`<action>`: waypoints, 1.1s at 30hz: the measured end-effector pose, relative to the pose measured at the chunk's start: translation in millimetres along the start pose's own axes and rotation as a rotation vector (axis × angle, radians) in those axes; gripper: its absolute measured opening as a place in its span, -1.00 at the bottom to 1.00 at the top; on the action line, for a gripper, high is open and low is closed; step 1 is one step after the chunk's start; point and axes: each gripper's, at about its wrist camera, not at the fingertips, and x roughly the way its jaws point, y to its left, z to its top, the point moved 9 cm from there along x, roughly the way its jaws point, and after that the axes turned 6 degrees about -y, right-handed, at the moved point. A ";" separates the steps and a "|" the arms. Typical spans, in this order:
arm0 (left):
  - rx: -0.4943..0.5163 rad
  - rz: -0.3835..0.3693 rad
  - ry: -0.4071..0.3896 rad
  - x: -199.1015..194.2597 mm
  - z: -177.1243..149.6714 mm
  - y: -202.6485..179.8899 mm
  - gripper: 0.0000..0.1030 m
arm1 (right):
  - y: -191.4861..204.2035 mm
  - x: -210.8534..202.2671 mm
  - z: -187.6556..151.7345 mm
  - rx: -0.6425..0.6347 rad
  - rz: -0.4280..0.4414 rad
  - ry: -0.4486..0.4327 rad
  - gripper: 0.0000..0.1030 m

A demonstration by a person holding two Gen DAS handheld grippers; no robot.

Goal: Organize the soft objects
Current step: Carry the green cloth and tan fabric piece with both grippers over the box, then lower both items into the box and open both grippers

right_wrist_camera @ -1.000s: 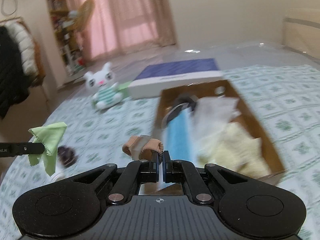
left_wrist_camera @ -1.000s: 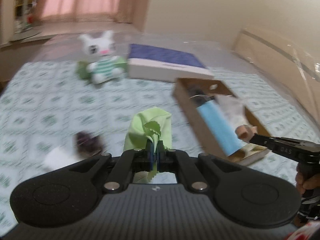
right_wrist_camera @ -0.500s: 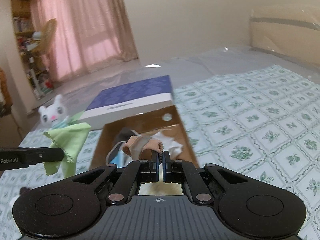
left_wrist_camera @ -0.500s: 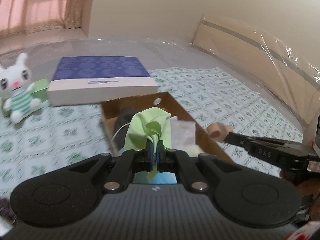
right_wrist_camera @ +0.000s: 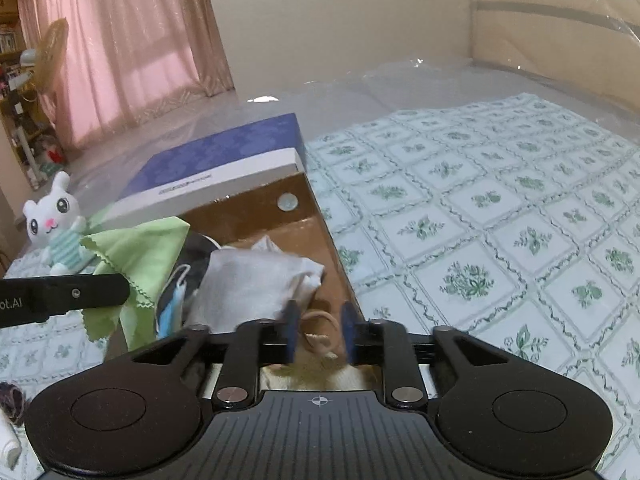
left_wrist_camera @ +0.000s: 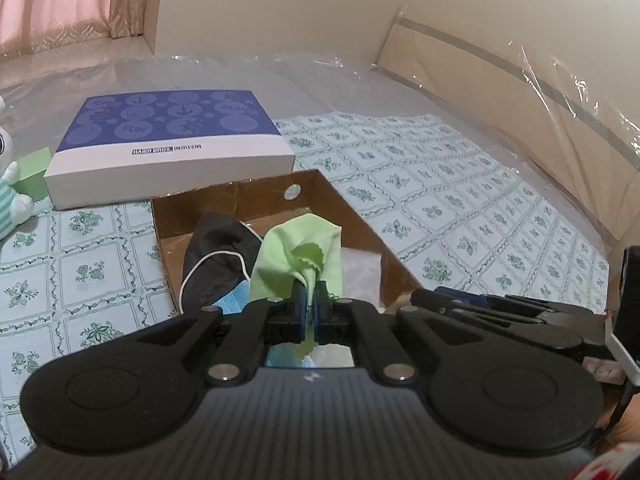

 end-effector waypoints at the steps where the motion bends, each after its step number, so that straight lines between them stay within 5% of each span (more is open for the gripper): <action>1: 0.002 0.000 0.004 1.5 -1.4 0.6 -0.95 | -0.7 -0.7 -2.5 -0.002 -0.001 0.000 -0.28; 8: 0.004 0.007 0.025 4.5 -10.8 7.0 -0.95 | 5.1 -8.2 -15.4 -0.110 0.002 0.022 -0.23; 18: -0.007 0.016 0.041 4.2 -18.2 10.5 -0.94 | 2.7 -16.6 -21.5 -0.065 0.029 0.030 -0.22; 19: -0.008 0.018 0.038 4.7 -16.9 10.7 -0.86 | 3.5 -17.2 -20.6 -0.062 0.033 0.028 -0.22; 23: -0.007 0.031 0.005 5.0 -7.4 11.7 -0.05 | 6.9 -20.9 -16.6 -0.060 0.046 0.016 -0.22; 33: -0.036 0.051 0.030 -8.1 -24.7 21.8 -0.05 | 14.1 -37.9 -20.4 -0.055 0.073 0.015 -0.21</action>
